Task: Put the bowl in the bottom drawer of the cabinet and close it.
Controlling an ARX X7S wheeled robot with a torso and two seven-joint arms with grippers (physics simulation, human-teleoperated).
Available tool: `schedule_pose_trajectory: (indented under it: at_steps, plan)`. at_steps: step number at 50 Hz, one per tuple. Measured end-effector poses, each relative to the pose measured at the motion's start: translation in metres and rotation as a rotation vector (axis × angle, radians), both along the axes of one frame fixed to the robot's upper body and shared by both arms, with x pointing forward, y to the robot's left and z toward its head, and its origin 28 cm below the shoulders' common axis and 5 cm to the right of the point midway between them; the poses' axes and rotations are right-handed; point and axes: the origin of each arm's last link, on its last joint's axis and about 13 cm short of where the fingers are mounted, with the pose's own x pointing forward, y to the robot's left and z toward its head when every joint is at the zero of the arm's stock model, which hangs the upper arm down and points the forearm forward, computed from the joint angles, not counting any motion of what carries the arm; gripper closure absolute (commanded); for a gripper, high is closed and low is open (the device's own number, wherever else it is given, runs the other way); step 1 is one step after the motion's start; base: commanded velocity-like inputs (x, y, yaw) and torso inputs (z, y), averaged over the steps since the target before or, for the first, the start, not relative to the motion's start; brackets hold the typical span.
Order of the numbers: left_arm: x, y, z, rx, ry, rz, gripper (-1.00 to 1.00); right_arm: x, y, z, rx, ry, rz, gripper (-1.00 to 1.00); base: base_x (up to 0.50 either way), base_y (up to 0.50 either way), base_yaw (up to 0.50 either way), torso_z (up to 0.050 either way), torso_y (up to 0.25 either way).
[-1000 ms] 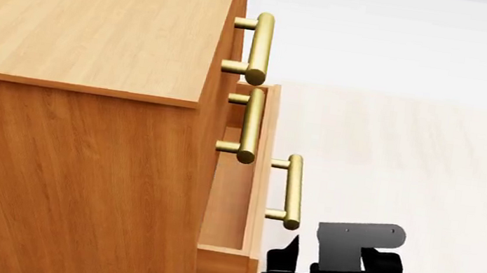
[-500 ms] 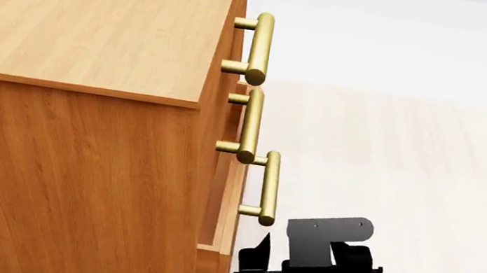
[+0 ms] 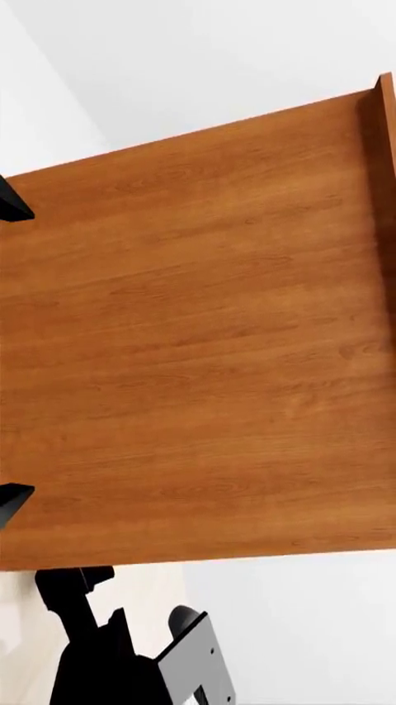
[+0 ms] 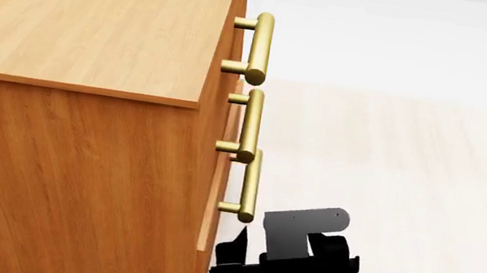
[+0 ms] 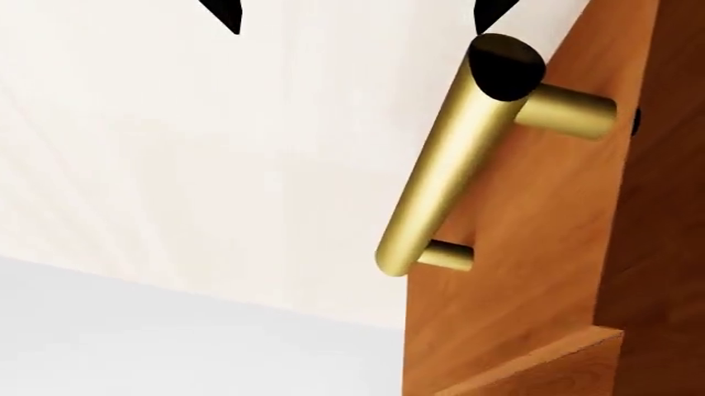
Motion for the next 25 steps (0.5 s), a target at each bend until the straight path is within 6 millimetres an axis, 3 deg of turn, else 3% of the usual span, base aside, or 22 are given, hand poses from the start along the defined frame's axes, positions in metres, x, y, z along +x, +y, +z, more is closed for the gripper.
schedule_pose_trajectory:
  at_steps: [25]
  plan:
    - [-0.0005,0.0002,0.0005,-0.004,-0.001,-0.001,-1.0,-0.0008,0.0074,0.0002,0.024,0.004,0.016,-1.0,0.0,0.0,0.0,0.0,0.0]
